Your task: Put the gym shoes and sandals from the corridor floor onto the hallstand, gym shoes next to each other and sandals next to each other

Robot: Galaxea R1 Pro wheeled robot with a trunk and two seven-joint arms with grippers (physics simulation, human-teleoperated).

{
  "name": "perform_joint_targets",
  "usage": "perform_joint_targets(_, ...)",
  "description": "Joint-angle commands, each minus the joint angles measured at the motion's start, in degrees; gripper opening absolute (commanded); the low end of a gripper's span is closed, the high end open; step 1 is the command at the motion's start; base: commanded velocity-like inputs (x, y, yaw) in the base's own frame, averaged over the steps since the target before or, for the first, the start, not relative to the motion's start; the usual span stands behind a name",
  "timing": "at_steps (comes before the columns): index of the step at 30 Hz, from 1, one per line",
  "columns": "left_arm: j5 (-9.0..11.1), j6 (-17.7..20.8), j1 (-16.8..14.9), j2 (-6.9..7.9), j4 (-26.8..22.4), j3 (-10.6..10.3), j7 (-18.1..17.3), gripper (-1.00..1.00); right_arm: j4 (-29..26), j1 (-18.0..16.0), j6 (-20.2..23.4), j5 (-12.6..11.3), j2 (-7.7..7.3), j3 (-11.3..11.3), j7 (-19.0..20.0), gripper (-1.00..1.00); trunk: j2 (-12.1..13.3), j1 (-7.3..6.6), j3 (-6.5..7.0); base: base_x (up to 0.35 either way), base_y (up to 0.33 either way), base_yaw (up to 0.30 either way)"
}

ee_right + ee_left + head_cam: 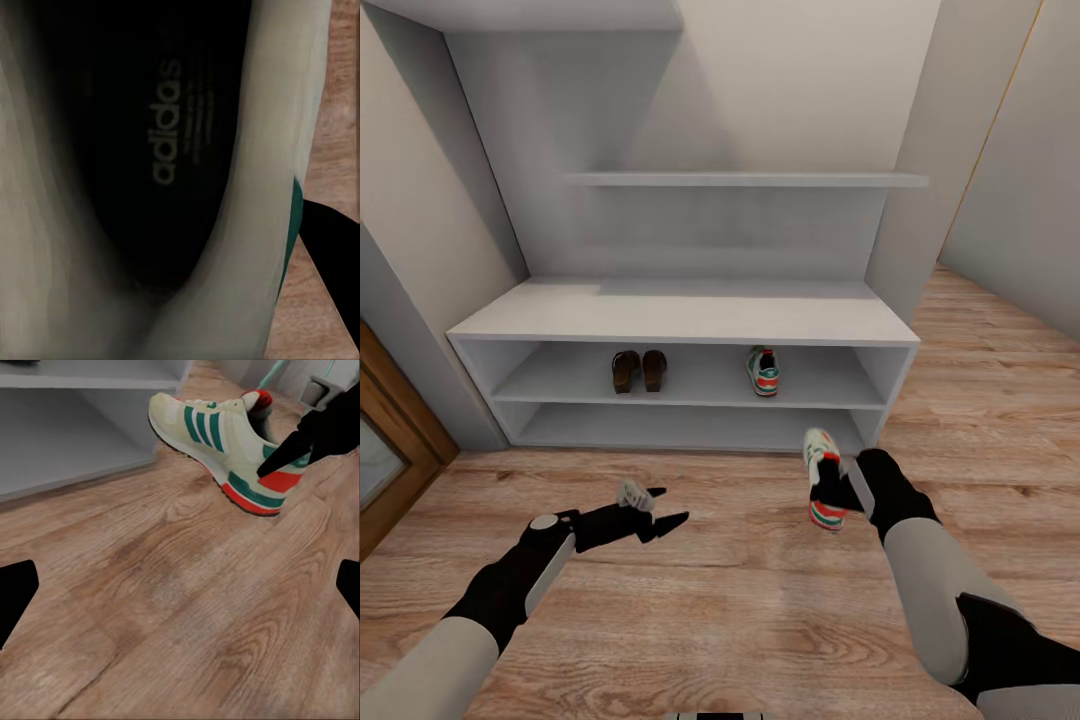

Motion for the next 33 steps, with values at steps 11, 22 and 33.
perform_joint_targets(11,0.5,0.4,0.0,0.05,0.0,-0.4,-1.1,1.0,0.0,-0.5,-0.1,0.8,0.06,4.2,0.0,-1.0,0.0,-0.01,-0.05,0.0,0.0,0.0)
perform_joint_targets(22,0.5,0.4,0.0,0.09,0.0,-0.4,-1.1,1.0,0.0,-0.5,-12.4,0.8,0.07,7.6,-0.1,-1.0,0.0,-0.01,-0.05,0.0,0.0,0.0)
perform_joint_targets(33,0.6,0.4,0.0,0.05,0.0,-0.4,-1.1,1.0,-0.3,-0.4,-13.3,0.8,-0.07,7.6,0.0,-1.0,0.0,-0.01,-0.05,0.0,0.0,0.0)
